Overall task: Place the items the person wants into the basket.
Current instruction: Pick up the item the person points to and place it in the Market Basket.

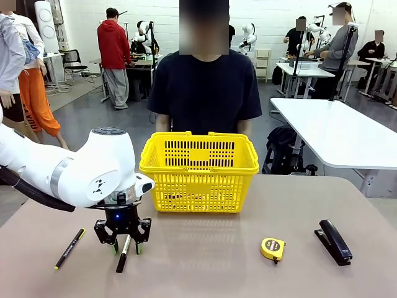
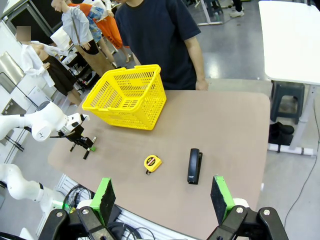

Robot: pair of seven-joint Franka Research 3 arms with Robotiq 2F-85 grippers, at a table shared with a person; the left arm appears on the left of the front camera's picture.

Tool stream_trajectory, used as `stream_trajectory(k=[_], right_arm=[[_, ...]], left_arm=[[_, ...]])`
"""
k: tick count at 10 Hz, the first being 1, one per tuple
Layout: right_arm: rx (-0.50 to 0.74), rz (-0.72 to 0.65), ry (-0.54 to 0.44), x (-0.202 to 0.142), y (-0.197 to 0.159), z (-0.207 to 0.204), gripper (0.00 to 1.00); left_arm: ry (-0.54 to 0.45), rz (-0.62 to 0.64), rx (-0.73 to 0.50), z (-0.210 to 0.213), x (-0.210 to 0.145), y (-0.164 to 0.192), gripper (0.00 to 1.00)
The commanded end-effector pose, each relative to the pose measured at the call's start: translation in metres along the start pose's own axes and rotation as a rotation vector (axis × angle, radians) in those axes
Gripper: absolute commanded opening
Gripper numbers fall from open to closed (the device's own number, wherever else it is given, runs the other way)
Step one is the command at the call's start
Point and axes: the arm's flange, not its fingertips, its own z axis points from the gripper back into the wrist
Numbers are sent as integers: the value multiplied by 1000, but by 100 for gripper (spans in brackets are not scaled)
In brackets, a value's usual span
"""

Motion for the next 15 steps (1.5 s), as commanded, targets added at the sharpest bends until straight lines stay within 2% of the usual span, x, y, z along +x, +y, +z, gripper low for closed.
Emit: stream_trajectory(k=[1,8,9,10,11,13,15], right_arm=[[5,3,-3,-1,0,0,100],[5,3,-3,-1,0,0,100],[5,3,-3,-1,0,0,100],[5,3,-3,-1,0,0,100],[5,3,-3,-1,0,0,100],[5,3,-3,-1,0,0,100],[5,3,-3,-1,0,0,100]], left_arm=[[5,29,1,-4,0,-4,0],[6,6,5,0,3,0,0],[-6,-48,-26,25,7,6,0],[-38,-125,-70,75,4,19,0],[-93,-184,-90,140,-7,34,0],[-142,-330,-87,260,-48,60,0],[-174,-354,-81,312,-70,70,0]])
